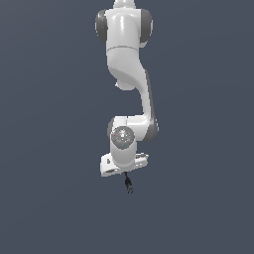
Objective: Pick up the object and move it to a goal position.
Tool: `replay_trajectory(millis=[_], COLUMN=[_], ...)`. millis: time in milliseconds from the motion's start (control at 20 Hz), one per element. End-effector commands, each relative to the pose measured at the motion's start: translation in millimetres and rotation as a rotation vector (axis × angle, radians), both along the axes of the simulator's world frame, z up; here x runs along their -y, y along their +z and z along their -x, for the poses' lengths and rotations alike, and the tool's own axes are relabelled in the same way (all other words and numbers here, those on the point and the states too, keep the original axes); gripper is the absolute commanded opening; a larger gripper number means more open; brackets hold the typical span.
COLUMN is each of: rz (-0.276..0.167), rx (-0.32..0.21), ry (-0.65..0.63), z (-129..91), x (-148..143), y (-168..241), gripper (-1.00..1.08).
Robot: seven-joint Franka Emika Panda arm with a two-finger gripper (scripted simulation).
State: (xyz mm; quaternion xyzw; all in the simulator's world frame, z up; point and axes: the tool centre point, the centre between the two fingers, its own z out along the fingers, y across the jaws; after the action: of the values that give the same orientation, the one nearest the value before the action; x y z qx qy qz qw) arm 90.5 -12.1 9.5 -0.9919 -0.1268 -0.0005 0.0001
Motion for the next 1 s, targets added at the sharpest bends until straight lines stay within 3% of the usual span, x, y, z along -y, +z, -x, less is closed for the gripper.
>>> replay_trajectory(millis=[0,500,950], rz=[0.000,0.000,0.000], rx=[-0.001,0.000,0.000], ry=[-0.001,0.001,0.000], z=[0,10,42], x=[1,5,24], y=[-3,0,2], gripper=[-1.00,-1.00,-1.00])
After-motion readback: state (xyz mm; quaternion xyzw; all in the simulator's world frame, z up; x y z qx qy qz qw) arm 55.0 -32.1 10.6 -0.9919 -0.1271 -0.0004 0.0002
